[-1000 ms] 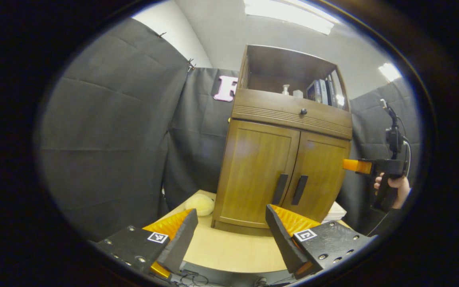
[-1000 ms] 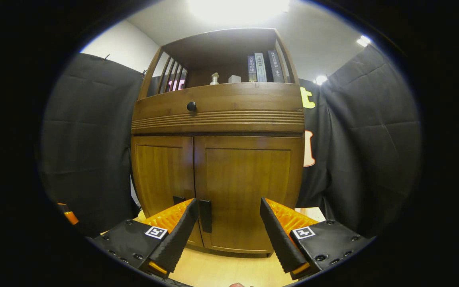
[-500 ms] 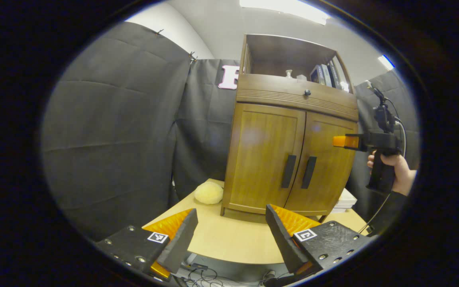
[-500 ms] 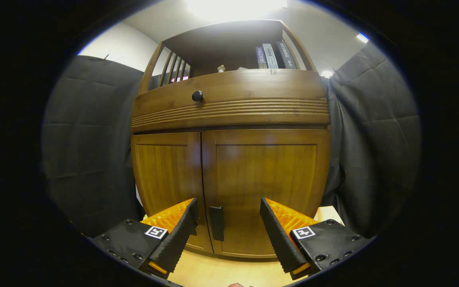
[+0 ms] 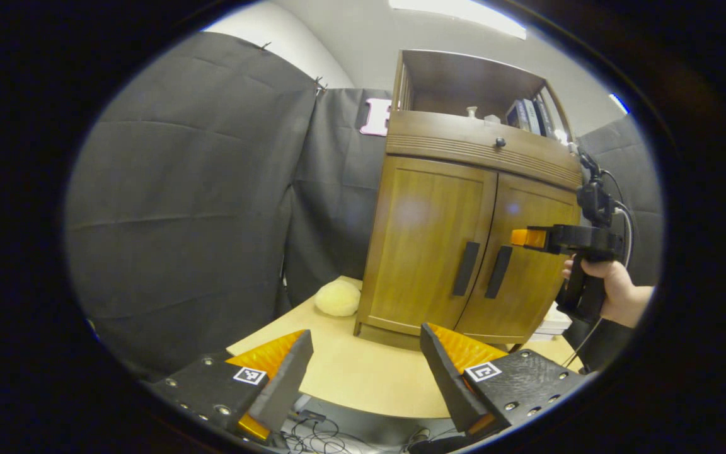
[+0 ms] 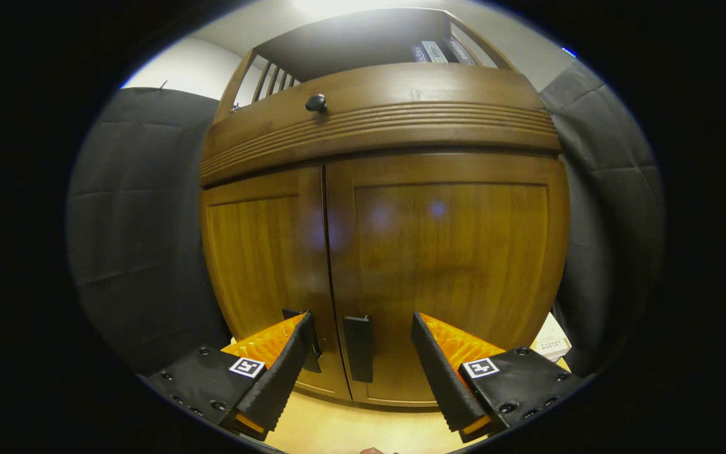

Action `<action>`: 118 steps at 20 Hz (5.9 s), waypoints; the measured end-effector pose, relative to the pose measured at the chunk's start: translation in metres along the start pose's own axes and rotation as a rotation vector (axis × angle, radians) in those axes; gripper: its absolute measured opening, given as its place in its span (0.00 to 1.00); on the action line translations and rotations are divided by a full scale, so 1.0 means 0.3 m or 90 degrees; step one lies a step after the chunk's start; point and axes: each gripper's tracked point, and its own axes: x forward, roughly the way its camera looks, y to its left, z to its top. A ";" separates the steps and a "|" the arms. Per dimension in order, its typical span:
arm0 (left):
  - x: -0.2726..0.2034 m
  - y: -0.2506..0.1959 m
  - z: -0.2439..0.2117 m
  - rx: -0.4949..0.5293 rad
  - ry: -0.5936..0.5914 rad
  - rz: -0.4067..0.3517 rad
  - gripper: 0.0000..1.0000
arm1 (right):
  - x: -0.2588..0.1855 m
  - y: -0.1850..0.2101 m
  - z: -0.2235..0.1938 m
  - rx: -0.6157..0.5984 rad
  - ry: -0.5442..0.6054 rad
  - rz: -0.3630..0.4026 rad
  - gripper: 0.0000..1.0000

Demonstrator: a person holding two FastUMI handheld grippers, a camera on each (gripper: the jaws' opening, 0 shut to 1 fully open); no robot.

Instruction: Open the right door of the double-door shoe cabinet with the right hand, and open the left door with the left hand.

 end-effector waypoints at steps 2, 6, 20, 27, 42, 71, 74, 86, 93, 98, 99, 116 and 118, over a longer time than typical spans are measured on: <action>0.014 0.003 -0.011 0.001 0.007 0.007 1.00 | 0.040 0.006 -0.012 0.000 0.002 -0.006 0.97; 0.019 0.009 -0.017 0.009 0.043 0.023 1.00 | 0.116 0.009 -0.057 0.000 0.009 -0.021 0.97; 0.016 0.005 -0.027 0.012 0.057 0.013 1.00 | 0.242 -0.038 -0.201 0.018 0.026 -0.081 0.97; 0.027 0.012 -0.046 0.026 0.081 0.000 1.00 | 0.263 -0.014 -0.198 0.021 0.013 -0.100 0.36; -0.015 -0.023 0.037 0.014 0.049 -0.053 1.00 | 0.216 0.012 -0.170 -0.006 0.041 -0.025 0.07; 0.016 -0.128 0.134 0.035 -0.013 -0.173 1.00 | -0.298 -0.166 -0.187 -0.006 0.061 0.019 0.07; 0.017 -0.175 0.128 0.033 -0.010 -0.195 1.00 | -0.363 -0.243 -0.192 0.003 0.062 -0.008 0.03; -0.009 -0.207 0.116 0.050 0.002 -0.277 1.00 | -0.493 -0.425 -0.219 -0.060 0.055 -0.025 0.10; -0.009 -0.228 0.108 0.056 0.015 -0.308 1.00 | -0.521 -0.540 -0.217 -0.099 0.047 -0.048 0.02; 0.009 -0.254 0.107 0.067 0.018 -0.341 1.00 | -0.542 -0.640 -0.218 -0.058 0.040 -0.098 0.02; 0.015 -0.265 0.113 0.069 0.016 -0.346 1.00 | -0.547 -0.660 -0.209 -0.045 0.036 -0.106 0.02; -0.018 -0.300 0.102 0.059 0.022 -0.384 1.00 | -0.698 -0.662 -0.165 0.014 0.014 -0.134 0.05; -0.015 -0.281 0.091 0.061 0.024 -0.375 1.00 | -0.732 -0.638 -0.124 0.030 0.007 -0.134 0.04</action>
